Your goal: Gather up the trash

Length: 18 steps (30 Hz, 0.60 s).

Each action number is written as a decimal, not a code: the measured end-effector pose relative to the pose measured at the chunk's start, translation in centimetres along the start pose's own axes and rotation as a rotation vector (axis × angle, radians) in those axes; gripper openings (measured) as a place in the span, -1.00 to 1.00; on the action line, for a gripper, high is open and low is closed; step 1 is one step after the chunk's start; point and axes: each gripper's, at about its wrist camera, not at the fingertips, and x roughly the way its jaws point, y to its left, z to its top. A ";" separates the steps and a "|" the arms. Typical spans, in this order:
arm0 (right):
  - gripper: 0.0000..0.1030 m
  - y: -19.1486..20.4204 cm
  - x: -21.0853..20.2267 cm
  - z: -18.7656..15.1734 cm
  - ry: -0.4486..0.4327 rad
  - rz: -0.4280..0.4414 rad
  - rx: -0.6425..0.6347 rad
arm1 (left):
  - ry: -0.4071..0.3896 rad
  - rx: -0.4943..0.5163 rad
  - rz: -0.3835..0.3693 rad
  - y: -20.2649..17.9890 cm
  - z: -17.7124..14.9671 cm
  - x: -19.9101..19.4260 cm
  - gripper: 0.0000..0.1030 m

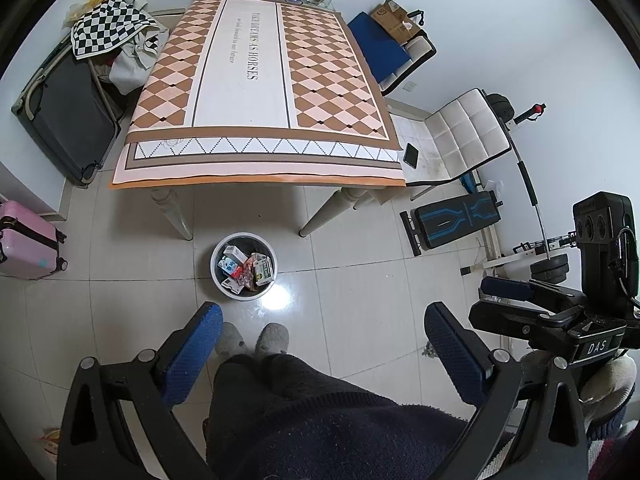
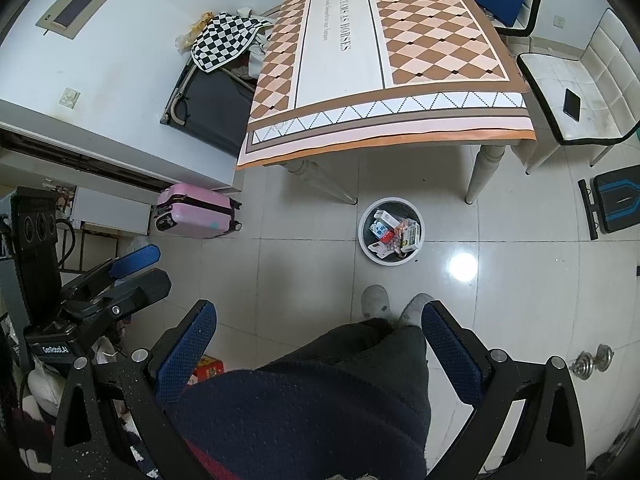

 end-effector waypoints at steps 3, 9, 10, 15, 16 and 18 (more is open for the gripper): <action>1.00 0.0 0.0 0.0 -0.001 0.000 -0.002 | 0.000 0.000 0.000 0.0 0.0 0.0 1.00; 1.00 0.0 0.0 -0.1 0.001 0.001 -0.001 | 0.000 -0.002 0.002 -0.1 0.0 0.1 1.00; 1.00 0.0 0.0 0.0 0.001 0.001 -0.001 | 0.000 -0.001 0.003 -0.1 0.0 0.1 1.00; 1.00 0.0 0.0 0.0 0.004 0.002 -0.005 | 0.000 -0.003 0.001 0.1 0.0 0.1 1.00; 1.00 -0.1 0.0 0.0 0.004 0.002 -0.006 | -0.001 -0.003 0.002 0.0 0.0 0.1 1.00; 1.00 -0.1 0.1 0.0 0.004 0.002 -0.005 | -0.001 -0.002 0.002 0.0 0.0 0.1 1.00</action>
